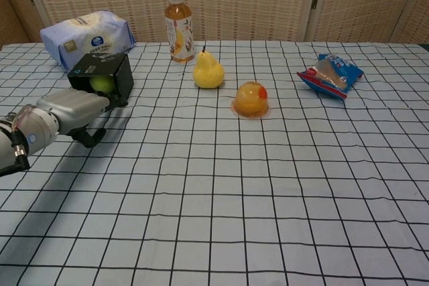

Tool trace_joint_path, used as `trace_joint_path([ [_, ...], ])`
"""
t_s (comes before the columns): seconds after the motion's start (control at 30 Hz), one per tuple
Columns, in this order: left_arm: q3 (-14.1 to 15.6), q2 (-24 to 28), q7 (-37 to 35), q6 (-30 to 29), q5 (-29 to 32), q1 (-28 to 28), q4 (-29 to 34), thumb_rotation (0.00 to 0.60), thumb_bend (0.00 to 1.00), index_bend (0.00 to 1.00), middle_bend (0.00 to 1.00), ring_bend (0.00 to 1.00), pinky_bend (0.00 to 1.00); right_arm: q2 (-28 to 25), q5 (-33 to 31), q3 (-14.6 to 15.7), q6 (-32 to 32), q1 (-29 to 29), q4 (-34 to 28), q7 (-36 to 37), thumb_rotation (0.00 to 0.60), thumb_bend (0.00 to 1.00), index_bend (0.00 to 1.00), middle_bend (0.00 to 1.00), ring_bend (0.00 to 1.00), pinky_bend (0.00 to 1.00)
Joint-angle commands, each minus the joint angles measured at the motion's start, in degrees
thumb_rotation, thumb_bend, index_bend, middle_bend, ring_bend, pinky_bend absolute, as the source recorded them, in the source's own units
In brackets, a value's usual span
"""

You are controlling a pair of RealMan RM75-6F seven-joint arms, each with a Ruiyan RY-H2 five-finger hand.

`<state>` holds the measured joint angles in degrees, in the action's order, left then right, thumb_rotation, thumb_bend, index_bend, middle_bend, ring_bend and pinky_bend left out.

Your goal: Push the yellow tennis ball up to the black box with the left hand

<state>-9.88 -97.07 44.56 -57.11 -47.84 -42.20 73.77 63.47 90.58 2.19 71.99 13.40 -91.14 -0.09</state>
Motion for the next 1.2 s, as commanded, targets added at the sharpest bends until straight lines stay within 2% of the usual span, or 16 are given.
trace_joint_path([
  [0.03, 0.2, 0.9, -0.7, -0.4, -0.5, 0.2, 1.1, 0.6, 0.6, 0.0, 0.0, 0.0, 0.2, 0.0, 0.1, 0.1, 0.0, 0.0, -0.1, 0.0, 0.6, 0.29, 0.23, 0.08, 0.02, 0.0],
  [0.2, 1.0, 3.7, -1.9, -2.0, -2.0, 1.3, 4.7, 0.6, 0.61, 0.02, 0.01, 0.0, 0.2, -0.1, 0.4, 0.2, 0.2, 0.0, -0.2, 0.1, 0.6, 0.29, 0.23, 0.08, 0.02, 0.0],
  [0.43, 2.4, 7.2, -3.8, -3.8, -4.2, 3.0, 9.5, 0.6, 0.61, 0.11, 0.1, 0.05, 0.22, -0.3, 0.6, 0.3, 0.3, -0.1, -0.4, 0.2, 0.6, 0.29, 0.23, 0.08, 0.02, 0.0],
  [0.6, 6.3, 14.5, -11.8, -9.0, -13.6, 8.4, 15.9, 0.6, 0.61, 0.16, 0.15, 0.08, 0.22, -0.5, 1.1, 0.3, 0.7, -0.1, -0.5, 0.5, 0.6, 0.29, 0.23, 0.08, 0.02, 0.0],
  [0.77, 9.3, 19.0, -20.3, -12.1, -22.1, 11.9, 15.1, 0.6, 0.61, 0.2, 0.18, 0.11, 0.22, -0.2, 0.6, 0.2, 0.2, 0.1, -0.2, 0.1, 0.6, 0.29, 0.23, 0.08, 0.02, 0.0],
  [0.97, 12.2, 22.8, -26.5, -15.8, -28.8, 15.6, 12.8, 0.6, 0.61, 0.24, 0.21, 0.12, 0.25, 0.3, 0.4, 0.2, -0.3, 0.2, 0.1, -0.9, 0.6, 0.29, 0.23, 0.08, 0.02, 0.0],
  [1.2, 13.0, 23.1, -30.6, -21.0, -33.1, 19.6, 8.9, 0.6, 0.61, 0.29, 0.26, 0.16, 0.25, 1.0, -0.2, 0.3, -1.0, 0.2, 0.4, -2.5, 0.6, 0.29, 0.23, 0.08, 0.02, 0.0],
])
